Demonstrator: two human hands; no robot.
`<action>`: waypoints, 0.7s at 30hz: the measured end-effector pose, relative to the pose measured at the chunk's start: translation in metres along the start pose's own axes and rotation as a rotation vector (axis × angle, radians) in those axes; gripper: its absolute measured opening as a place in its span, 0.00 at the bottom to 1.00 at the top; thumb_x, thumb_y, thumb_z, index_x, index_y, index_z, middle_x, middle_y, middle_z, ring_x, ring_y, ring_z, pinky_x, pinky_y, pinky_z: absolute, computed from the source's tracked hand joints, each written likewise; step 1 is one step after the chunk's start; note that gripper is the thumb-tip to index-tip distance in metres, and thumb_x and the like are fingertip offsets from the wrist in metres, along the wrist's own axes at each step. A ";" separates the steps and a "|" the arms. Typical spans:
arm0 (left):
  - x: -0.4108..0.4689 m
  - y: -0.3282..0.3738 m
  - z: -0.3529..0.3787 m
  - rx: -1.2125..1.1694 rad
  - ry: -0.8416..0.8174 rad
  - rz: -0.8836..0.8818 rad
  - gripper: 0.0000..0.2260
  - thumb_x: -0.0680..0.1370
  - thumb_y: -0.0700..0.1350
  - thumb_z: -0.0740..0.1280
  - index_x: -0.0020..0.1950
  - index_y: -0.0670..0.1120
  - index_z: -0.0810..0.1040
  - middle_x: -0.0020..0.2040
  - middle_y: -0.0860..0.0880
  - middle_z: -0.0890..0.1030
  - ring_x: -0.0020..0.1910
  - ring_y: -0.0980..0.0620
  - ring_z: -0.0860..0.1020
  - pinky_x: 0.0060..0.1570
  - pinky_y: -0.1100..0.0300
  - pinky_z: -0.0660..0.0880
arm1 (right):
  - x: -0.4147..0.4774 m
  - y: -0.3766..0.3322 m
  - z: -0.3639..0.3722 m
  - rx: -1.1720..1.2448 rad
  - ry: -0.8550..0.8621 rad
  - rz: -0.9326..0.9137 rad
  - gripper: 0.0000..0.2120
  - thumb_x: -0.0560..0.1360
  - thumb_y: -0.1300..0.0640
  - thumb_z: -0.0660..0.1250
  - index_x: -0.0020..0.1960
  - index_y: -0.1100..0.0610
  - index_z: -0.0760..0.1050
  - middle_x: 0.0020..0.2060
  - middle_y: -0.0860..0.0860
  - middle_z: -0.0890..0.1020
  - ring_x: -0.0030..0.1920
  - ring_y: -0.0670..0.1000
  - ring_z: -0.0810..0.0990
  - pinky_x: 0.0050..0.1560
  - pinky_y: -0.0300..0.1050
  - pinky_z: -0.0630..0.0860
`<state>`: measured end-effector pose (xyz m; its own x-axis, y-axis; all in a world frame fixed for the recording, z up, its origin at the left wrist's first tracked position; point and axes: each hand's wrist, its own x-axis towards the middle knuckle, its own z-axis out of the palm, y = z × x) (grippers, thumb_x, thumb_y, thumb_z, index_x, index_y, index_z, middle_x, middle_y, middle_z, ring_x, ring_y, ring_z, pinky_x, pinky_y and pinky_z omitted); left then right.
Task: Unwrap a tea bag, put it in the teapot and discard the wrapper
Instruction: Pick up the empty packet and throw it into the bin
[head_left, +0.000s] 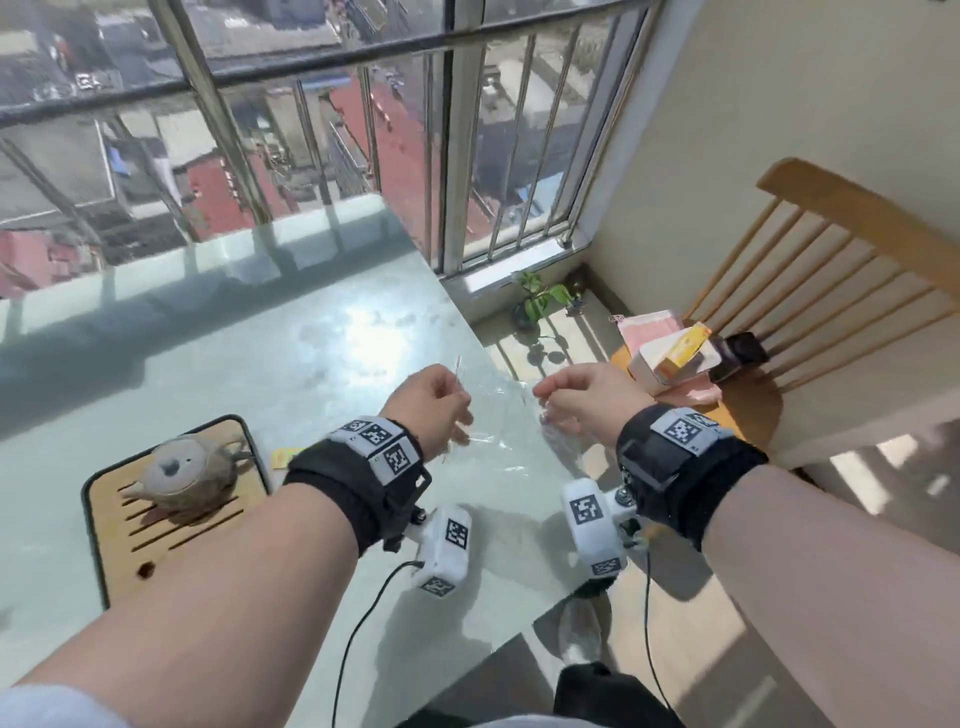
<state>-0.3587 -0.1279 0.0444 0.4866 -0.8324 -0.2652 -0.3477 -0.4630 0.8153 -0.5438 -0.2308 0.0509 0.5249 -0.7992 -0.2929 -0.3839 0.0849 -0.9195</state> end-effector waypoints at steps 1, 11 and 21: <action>-0.001 0.015 -0.017 -0.011 0.060 0.034 0.05 0.81 0.43 0.63 0.46 0.45 0.74 0.41 0.44 0.86 0.37 0.44 0.86 0.39 0.48 0.80 | 0.000 -0.024 -0.003 -0.031 0.013 -0.038 0.11 0.76 0.69 0.64 0.42 0.57 0.81 0.37 0.54 0.83 0.33 0.46 0.83 0.40 0.40 0.81; -0.023 0.129 -0.132 0.021 0.454 0.294 0.05 0.78 0.46 0.66 0.54 0.51 0.76 0.41 0.47 0.83 0.36 0.47 0.83 0.34 0.59 0.73 | -0.007 -0.175 -0.052 -0.126 0.205 -0.281 0.10 0.76 0.57 0.67 0.53 0.56 0.84 0.46 0.55 0.85 0.39 0.53 0.84 0.43 0.48 0.84; -0.067 0.199 -0.211 0.086 0.741 0.511 0.09 0.75 0.53 0.69 0.52 0.50 0.78 0.45 0.53 0.80 0.44 0.50 0.79 0.44 0.56 0.75 | 0.024 -0.244 -0.036 -0.240 0.202 -0.312 0.02 0.76 0.55 0.68 0.46 0.52 0.75 0.46 0.55 0.81 0.41 0.54 0.81 0.46 0.49 0.82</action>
<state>-0.2916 -0.1005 0.3330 0.6371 -0.5473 0.5428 -0.7078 -0.1366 0.6931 -0.4652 -0.2919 0.2782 0.4934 -0.8671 0.0678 -0.4092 -0.3003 -0.8616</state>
